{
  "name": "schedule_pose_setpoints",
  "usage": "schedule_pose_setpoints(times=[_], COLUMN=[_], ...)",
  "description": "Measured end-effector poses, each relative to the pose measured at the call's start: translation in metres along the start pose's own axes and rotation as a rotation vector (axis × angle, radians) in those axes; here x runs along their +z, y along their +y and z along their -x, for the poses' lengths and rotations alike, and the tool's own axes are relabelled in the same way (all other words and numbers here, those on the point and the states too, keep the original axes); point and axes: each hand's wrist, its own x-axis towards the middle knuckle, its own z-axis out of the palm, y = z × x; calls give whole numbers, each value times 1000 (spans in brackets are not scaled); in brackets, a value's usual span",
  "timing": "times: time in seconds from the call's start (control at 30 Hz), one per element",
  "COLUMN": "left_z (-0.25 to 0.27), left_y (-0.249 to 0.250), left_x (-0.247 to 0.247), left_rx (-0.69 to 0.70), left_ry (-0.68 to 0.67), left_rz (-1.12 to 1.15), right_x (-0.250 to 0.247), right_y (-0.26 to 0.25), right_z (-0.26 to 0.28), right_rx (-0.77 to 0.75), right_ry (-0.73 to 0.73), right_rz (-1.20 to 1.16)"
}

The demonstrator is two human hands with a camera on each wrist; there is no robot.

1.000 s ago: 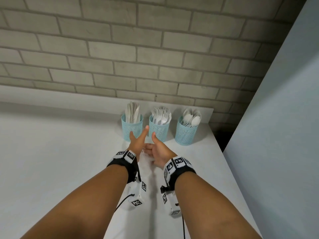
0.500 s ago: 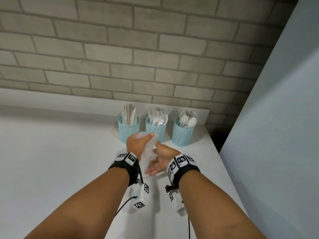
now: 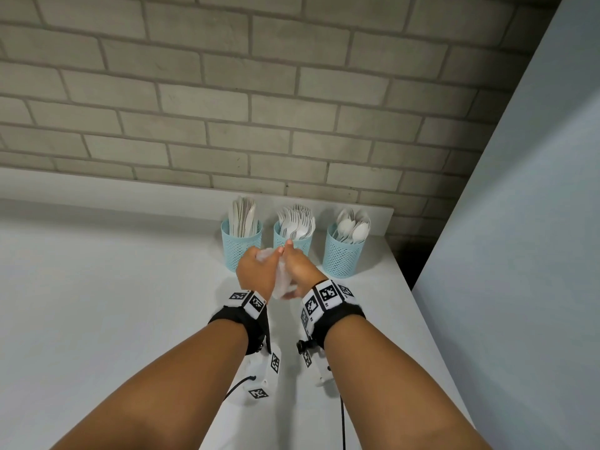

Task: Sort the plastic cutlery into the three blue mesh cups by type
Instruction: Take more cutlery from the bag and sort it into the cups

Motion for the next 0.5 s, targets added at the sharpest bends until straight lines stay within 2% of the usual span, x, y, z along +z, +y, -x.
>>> schedule_pose_setpoints(times=[0.07,0.1,0.23,0.33,0.4,0.5], left_z=[7,11,20,21,20,19], left_y=[-1,0,3,9,10,7], left_x=[2,3,10,13,14,15], left_rx=[66,104,130,143,163,178], left_ry=[39,17,-161,-152,-127,-126], left_rz=[94,153,266,248,227,227], right_x=[0,0,3,7,5,-2], right_y=[0,0,0,8,11,11], right_z=[6,5,-2,-13,-16,-12], right_rx=[73,64,-80,-66,-158,-248], right_ry=[-110,-132,17,123,194,222], right_rz=[-133,-195,-153,-53,-5,94])
